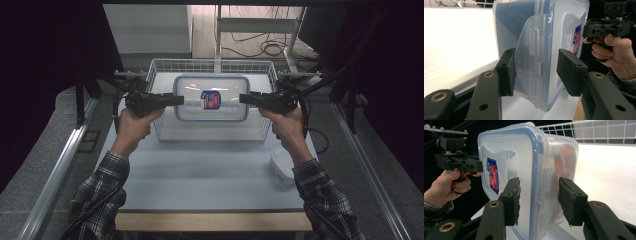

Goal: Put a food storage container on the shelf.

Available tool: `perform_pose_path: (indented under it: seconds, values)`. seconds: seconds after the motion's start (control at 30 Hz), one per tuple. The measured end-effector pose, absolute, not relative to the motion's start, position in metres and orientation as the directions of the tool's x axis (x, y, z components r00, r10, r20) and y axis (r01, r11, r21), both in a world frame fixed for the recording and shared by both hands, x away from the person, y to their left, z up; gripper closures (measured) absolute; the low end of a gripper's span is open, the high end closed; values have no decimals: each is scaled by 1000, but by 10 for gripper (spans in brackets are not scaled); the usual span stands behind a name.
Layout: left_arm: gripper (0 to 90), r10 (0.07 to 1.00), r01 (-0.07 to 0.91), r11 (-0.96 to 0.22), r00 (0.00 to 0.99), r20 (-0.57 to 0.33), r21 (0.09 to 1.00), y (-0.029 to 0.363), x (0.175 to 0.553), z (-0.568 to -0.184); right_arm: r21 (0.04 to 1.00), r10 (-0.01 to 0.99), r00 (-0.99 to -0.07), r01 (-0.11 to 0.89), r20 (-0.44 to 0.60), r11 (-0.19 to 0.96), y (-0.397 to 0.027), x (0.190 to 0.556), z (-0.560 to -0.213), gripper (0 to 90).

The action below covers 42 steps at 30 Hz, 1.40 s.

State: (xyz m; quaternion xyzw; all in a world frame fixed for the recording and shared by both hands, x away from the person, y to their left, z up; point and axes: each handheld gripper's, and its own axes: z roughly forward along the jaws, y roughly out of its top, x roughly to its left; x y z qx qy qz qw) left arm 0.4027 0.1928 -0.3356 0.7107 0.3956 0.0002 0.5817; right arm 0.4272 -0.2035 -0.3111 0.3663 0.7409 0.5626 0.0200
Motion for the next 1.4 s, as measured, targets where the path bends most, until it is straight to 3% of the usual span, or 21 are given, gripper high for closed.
perform_pose_path:
  seconds: [0.73,1.4]
  values:
    - [496,582,570,9,665,-468,822,189,441,-326,843,604,-693,534,393,65,-201,461,-299,514]
    - [464,614,562,40,638,-464,826,186,448,-326,835,618,-666,549,417,28,-199,473,-302,496]
